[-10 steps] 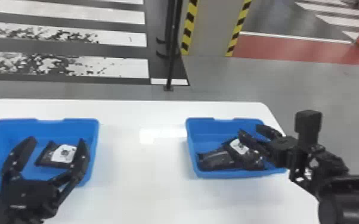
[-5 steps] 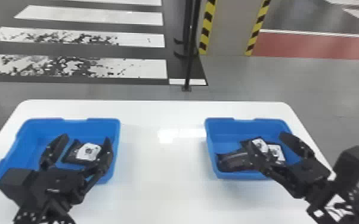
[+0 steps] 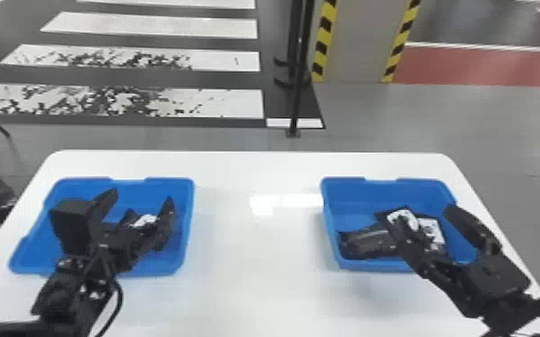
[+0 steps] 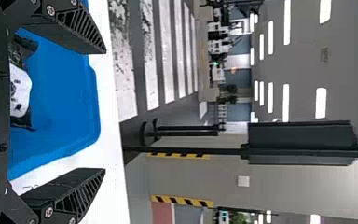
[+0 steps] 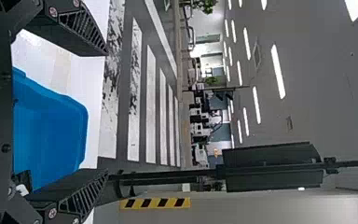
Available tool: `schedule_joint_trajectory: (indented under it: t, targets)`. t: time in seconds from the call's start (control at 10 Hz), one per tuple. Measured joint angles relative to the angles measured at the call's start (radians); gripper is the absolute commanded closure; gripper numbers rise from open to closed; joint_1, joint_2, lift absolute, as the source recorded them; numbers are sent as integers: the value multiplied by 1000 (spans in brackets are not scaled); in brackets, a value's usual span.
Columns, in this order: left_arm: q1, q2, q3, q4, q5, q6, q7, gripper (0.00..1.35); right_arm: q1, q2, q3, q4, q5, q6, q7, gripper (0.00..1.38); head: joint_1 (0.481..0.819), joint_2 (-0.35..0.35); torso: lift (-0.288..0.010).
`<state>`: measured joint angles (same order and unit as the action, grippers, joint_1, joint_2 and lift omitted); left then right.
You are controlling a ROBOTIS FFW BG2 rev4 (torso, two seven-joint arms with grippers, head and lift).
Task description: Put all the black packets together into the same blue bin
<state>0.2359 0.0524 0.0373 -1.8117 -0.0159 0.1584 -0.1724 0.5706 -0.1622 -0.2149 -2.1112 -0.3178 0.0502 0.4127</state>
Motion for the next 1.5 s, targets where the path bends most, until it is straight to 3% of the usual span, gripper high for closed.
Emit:
schedule_joint_trajectory:
  t: [0.3, 0.6, 0.8, 1.5]
  targets:
    - [-137, 6, 93, 19, 10, 305, -44, 131, 1, -20, 44, -26, -5, 29, 15, 133, 695, 53, -110]
    - [-212, 32, 149, 94, 181, 555, -126, 131, 16, -29, 55, -54, 8, 40, 18, 133, 695, 67, -110]
    - [-260, 49, 160, 203, 278, 572, -162, 131, 12, -30, 57, -55, 10, 48, 22, 133, 695, 48, -110]
    - [-307, 56, 169, 271, 125, 580, -158, 148, -1, -33, 62, -47, -1, 85, 44, 133, 695, 101, -110]
